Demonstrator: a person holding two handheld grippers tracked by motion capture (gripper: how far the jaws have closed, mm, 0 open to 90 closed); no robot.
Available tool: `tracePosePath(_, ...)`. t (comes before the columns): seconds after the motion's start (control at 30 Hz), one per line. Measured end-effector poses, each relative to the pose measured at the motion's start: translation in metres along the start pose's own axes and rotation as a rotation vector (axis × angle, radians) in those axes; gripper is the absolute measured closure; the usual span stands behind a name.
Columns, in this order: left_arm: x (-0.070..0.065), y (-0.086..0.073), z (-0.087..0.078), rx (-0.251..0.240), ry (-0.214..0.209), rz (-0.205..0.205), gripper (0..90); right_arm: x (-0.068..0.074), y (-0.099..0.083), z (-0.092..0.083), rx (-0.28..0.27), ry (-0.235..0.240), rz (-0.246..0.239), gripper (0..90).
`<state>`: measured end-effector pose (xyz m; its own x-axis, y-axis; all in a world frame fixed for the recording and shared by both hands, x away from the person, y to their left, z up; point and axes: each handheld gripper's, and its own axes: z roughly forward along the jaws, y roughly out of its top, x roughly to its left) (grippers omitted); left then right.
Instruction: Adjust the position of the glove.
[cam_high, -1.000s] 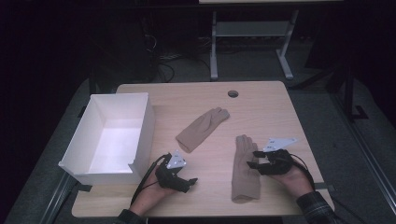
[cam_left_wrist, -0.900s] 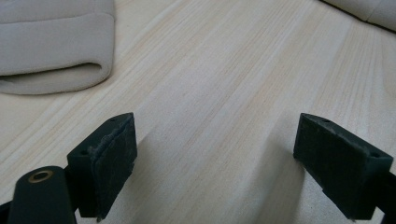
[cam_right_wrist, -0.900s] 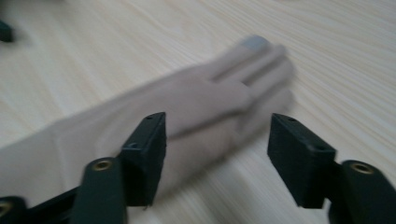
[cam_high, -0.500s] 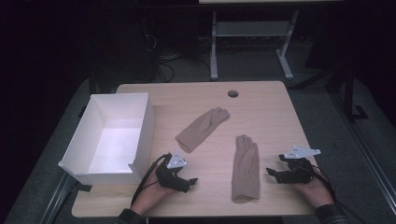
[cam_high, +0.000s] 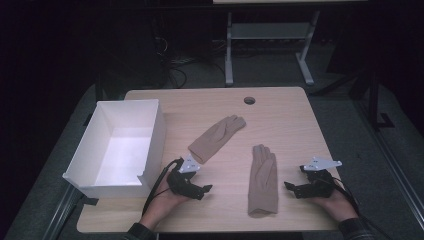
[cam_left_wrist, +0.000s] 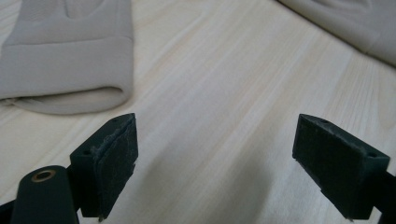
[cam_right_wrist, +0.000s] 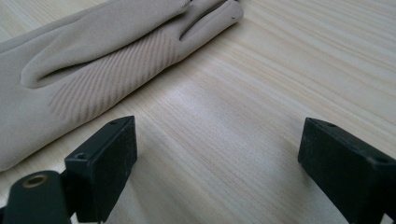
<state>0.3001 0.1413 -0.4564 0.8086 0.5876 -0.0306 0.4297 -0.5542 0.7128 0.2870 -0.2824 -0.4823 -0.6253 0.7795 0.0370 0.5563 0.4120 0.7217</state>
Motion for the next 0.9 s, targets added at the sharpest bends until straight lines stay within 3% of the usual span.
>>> tracePosePath(0.2, 0.01, 0.013, 0.001, 0.005, 0.011, -0.021, 14.5, 0.0, 0.0, 0.0, 0.002, 0.0, 0.002, 10.6)
tracePosePath(0.37, 0.022, 0.028, 0.005, -0.001, -0.004, -0.033, 32.3, 0.001, 0.0, 0.0, 0.004, 0.002, 0.006, 10.6)
tracePosePath(0.43, 0.025, 0.031, 0.006, -0.02, 0.009, -0.025, 41.5, 0.001, 0.0, 0.0, 0.004, 0.002, 0.006, 10.6)
tracePosePath(0.57, 0.029, 0.038, 0.011, -0.011, 0.023, -0.032, 59.3, 0.001, 0.0, 0.0, 0.004, 0.002, 0.006, 10.5)
tracePosePath(0.6, 0.03, 0.041, 0.014, -0.014, 0.028, -0.044, 59.3, 0.001, 0.0, 0.0, 0.005, 0.002, 0.006, 10.5)
tracePosePath(0.77, 0.041, 0.05, 0.024, -0.002, 0.067, -0.045, 86.6, 0.0, 0.0, 0.0, 0.005, 0.003, 0.005, 10.4)
tracePosePath(0.9, 0.051, 0.055, 0.035, 0.006, 0.073, -0.066, 89.7, 0.0, 0.0, 0.0, 0.005, 0.004, 0.001, 10.4)
